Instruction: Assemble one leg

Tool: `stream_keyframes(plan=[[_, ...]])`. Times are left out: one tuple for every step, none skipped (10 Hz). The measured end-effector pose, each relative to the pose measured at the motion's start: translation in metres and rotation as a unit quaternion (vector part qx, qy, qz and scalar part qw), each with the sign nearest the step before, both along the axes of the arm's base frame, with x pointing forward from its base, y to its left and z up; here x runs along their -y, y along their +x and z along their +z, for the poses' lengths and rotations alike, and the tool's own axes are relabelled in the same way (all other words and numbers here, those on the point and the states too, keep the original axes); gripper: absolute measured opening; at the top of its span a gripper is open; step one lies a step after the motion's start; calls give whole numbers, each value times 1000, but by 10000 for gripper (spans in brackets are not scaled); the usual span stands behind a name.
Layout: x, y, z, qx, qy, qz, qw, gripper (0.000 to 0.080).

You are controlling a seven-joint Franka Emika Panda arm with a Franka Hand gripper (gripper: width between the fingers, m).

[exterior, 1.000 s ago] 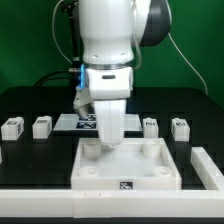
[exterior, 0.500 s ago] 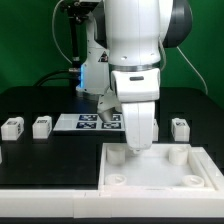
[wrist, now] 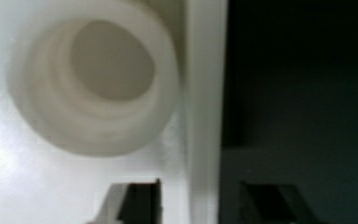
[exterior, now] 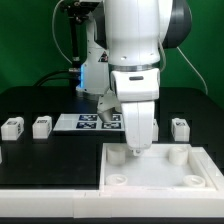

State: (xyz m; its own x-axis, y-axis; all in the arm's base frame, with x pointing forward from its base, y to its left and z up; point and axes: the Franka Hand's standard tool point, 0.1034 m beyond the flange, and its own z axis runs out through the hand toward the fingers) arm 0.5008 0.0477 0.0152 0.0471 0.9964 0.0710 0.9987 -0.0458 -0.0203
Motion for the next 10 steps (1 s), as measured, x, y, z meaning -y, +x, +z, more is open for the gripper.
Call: stream_keyframes(plan=[[0, 0, 0, 0, 0, 0, 1000, 380], [0, 0, 0, 0, 0, 0, 1000, 380], [1, 0, 0, 0, 0, -1, 1000, 560], [1, 0, 0, 0, 0, -1, 1000, 621], [1, 0, 0, 0, 0, -1, 1000, 621], [1, 0, 0, 0, 0, -1, 1000, 644], [1, 0, 0, 0, 0, -1, 1000, 648], [1, 0, 0, 0, 0, -1, 1000, 648], [1, 0, 0, 0, 0, -1, 1000, 649], [1, 0, 1, 0, 0, -3, 1000, 649]])
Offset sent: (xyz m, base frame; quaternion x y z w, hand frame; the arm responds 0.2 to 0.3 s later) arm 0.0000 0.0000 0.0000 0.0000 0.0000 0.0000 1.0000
